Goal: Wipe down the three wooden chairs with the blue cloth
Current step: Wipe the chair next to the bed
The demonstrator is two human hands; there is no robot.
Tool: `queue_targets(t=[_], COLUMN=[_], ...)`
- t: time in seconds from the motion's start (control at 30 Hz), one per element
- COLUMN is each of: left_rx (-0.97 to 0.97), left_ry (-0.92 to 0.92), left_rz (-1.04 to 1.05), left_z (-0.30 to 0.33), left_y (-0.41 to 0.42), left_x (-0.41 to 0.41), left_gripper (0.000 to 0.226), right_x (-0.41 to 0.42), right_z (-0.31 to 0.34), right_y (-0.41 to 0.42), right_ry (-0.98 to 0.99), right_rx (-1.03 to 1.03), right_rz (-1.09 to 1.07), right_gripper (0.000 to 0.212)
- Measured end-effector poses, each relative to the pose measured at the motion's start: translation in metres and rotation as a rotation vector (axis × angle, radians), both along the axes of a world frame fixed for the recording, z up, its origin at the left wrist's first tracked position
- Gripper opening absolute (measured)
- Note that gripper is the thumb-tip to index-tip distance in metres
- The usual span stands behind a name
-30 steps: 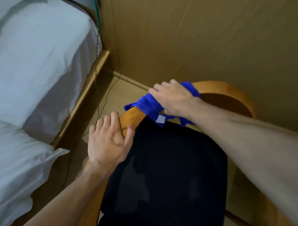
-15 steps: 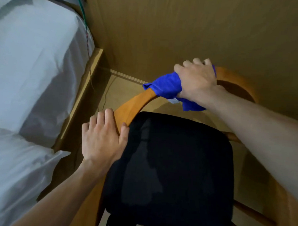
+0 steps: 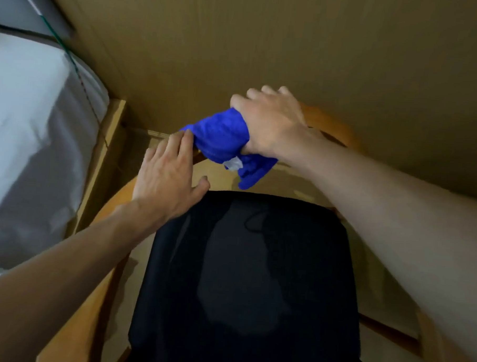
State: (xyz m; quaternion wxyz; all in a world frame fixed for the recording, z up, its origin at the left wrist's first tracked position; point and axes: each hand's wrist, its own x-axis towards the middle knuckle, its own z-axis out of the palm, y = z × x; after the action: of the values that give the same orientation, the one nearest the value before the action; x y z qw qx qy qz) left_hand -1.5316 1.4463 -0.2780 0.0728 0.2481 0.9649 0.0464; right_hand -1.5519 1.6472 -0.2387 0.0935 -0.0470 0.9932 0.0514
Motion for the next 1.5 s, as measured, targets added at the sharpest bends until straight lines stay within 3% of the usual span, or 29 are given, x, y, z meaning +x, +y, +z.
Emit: queue_targets(t=[0.17, 0.43, 0.57, 0.7, 0.83, 0.97, 1.07, 1.13, 1.23, 1.37, 1.5], left_rx=[0.119, -0.079, -0.299, -0.504, -0.465, -0.322, -0.205, -0.148, -0.194, -0.268, -0.208], left_ry=[0.052, 0.158, 0.096, 0.140, 0.180, 0.146, 0.125, 0.083, -0.034, -0.153, -0.221], left_rz=[-0.105, -0.466, -0.593, -0.712, -0.776, -0.698, -0.627, -0.518, -0.295, -0.082, 0.053], left_z=[0.009, 0.040, 0.033, 0.024, 0.016, 0.028, 0.048, 0.062, 0.076, 0.078, 0.061], left_y=[0.073, 0.186, 0.268, 0.320, 0.319, 0.291, 0.245, 0.206, 0.142, 0.058, 0.001], left_x=[-0.014, -0.025, 0.016, 0.064, 0.074, 0.044, 0.007, -0.018, -0.051, -0.070, -0.055], left_gripper=[0.091, 0.054, 0.034, 0.022, 0.024, 0.041, 0.068, 0.098, 0.129, 0.130, 0.107], right_x=[0.029, 0.090, 0.145, 0.185, 0.205, 0.194, 0.160, 0.126, 0.064, 0.005, -0.017], right_z=[0.003, -0.021, -0.041, -0.044, -0.045, -0.045, -0.036, -0.024, 0.002, 0.018, 0.004], right_y=[0.064, 0.127, 0.162, 0.178, 0.181, 0.179, 0.166, 0.151, 0.115, 0.039, -0.037], right_ry=[0.019, 0.067, -0.054, -0.180, -0.168, -0.085, -0.035, -0.012, -0.033, -0.071, -0.032], right_rx=[-0.250, -0.519, -0.438, -0.276, -0.288, -0.477, -0.526, -0.544, -0.462, -0.264, 0.000], right_rz=[-0.263, -0.599, -0.781, -0.880, -0.892, -0.893, -0.809, -0.713, -0.479, -0.095, 0.225], right_gripper=[0.072, 0.071, 0.058, 0.069, 0.069, 0.058, 0.059, 0.062, 0.061, 0.052, 0.021])
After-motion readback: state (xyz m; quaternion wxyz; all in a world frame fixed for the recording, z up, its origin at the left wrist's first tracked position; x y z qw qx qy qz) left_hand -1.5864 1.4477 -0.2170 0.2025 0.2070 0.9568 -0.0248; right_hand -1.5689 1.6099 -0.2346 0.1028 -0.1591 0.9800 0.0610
